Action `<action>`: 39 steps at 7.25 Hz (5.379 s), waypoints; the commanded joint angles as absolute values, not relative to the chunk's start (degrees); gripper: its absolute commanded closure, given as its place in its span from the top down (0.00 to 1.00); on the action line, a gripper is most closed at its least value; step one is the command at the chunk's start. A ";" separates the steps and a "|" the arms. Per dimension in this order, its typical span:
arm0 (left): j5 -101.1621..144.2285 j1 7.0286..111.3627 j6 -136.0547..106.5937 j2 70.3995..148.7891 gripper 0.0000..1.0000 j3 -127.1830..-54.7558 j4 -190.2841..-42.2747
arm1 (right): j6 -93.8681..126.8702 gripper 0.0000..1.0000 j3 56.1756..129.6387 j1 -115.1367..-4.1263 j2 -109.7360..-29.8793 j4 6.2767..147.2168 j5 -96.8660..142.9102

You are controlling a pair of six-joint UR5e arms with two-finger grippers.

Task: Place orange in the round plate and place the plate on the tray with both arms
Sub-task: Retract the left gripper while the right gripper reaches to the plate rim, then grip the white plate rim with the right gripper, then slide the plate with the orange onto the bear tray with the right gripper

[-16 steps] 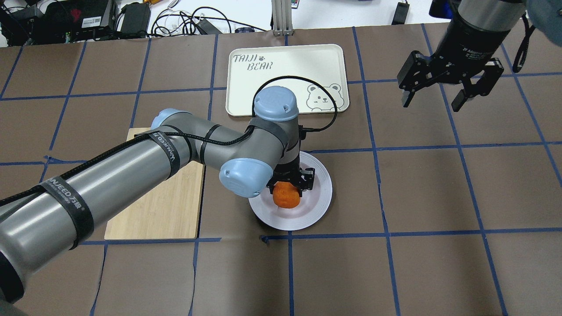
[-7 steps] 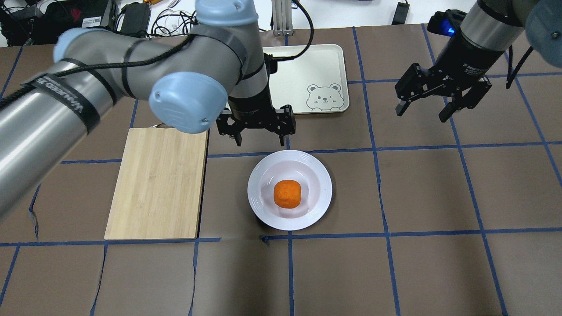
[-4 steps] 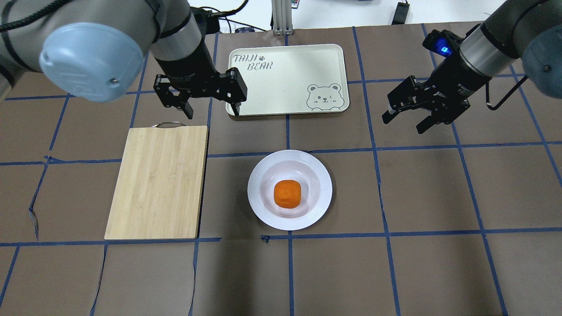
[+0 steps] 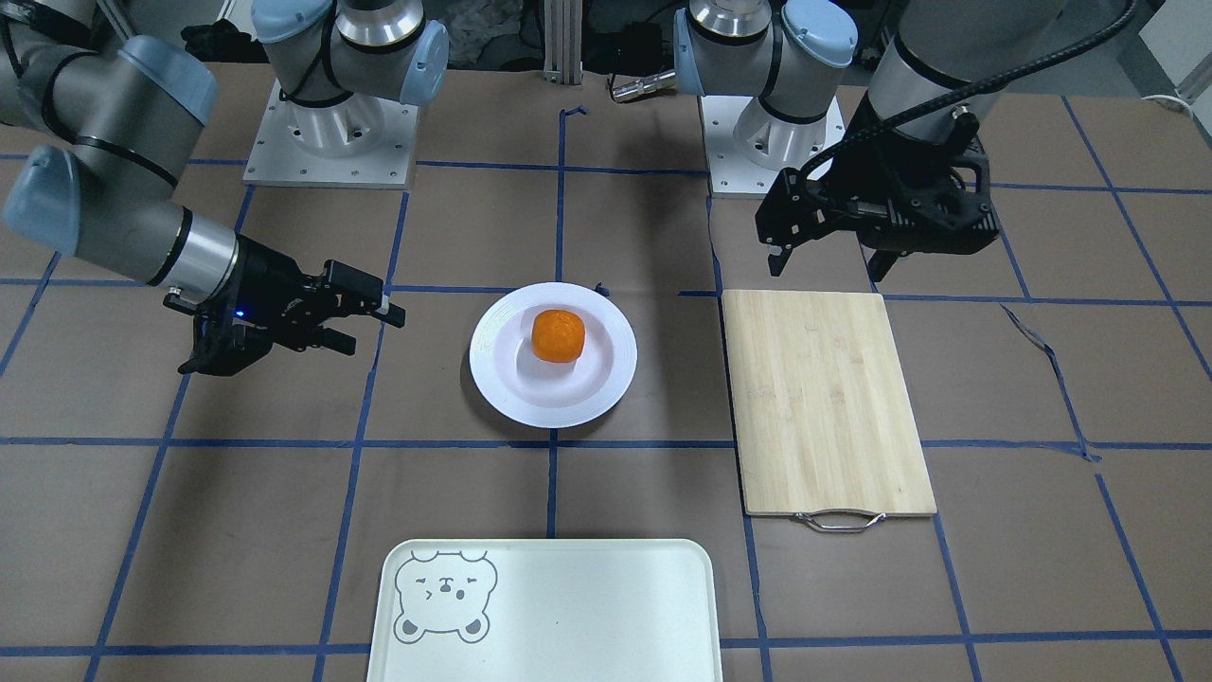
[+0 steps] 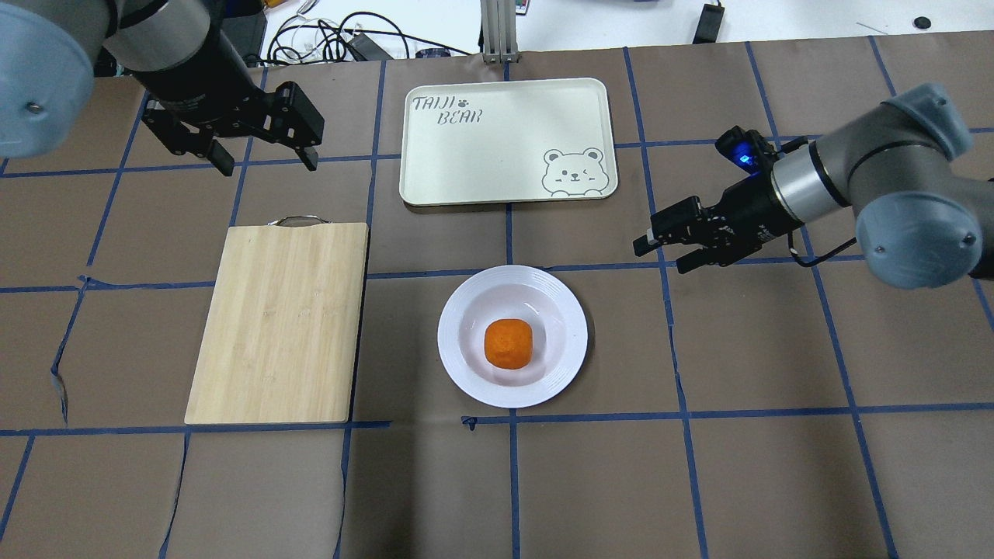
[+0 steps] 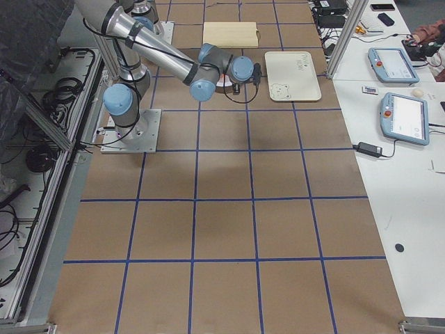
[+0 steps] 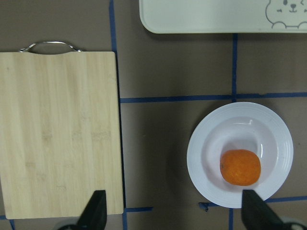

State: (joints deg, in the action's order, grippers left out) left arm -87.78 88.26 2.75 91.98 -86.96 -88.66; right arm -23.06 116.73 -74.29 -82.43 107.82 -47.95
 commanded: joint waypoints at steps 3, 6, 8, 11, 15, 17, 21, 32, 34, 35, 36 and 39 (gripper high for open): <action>-88.07 87.63 3.61 91.49 1.00 -87.19 -88.59 | -24.86 1.00 119.79 -74.44 -74.11 109.95 -34.21; -88.07 87.63 3.52 91.49 1.00 -87.10 -88.59 | -25.49 1.00 119.88 -75.67 -70.85 115.82 -34.80; -88.07 87.63 3.52 91.49 1.00 -87.10 -88.59 | -24.35 0.99 119.88 -78.21 -70.49 118.12 -36.38; -88.07 87.54 3.52 91.49 1.00 -87.01 -88.59 | -22.43 0.99 119.79 -80.58 -68.47 121.70 -39.52; -88.07 87.54 3.52 91.49 1.00 -87.01 -88.59 | -18.46 0.96 119.88 -83.58 -67.06 126.39 -42.54; -88.07 87.36 3.52 91.49 1.00 -87.01 -88.59 | -17.85 0.93 119.88 -84.72 -67.06 126.30 -42.28; -88.07 87.19 3.52 91.49 1.00 -86.92 -88.68 | -18.02 0.63 119.71 -85.69 -66.62 126.56 -42.63; -88.07 87.19 3.60 91.49 1.00 -86.92 -88.77 | -17.05 0.00 118.39 -84.91 -70.74 132.43 -39.05; -88.15 87.19 3.60 91.49 1.00 -86.92 -88.77 | -14.52 0.00 115.25 -84.90 -70.41 137.28 -35.69; -88.07 87.19 3.60 91.49 1.00 -86.92 -88.86 | -8.93 0.00 110.35 -84.90 -69.70 137.20 -35.86; -88.15 87.19 3.60 91.49 1.00 -86.92 -88.86 | -7.31 0.00 106.04 -84.90 -66.48 137.11 -35.60; -88.15 87.28 3.60 91.32 1.00 -87.01 -89.03 | -2.50 0.00 93.66 -84.90 -55.23 137.11 -35.68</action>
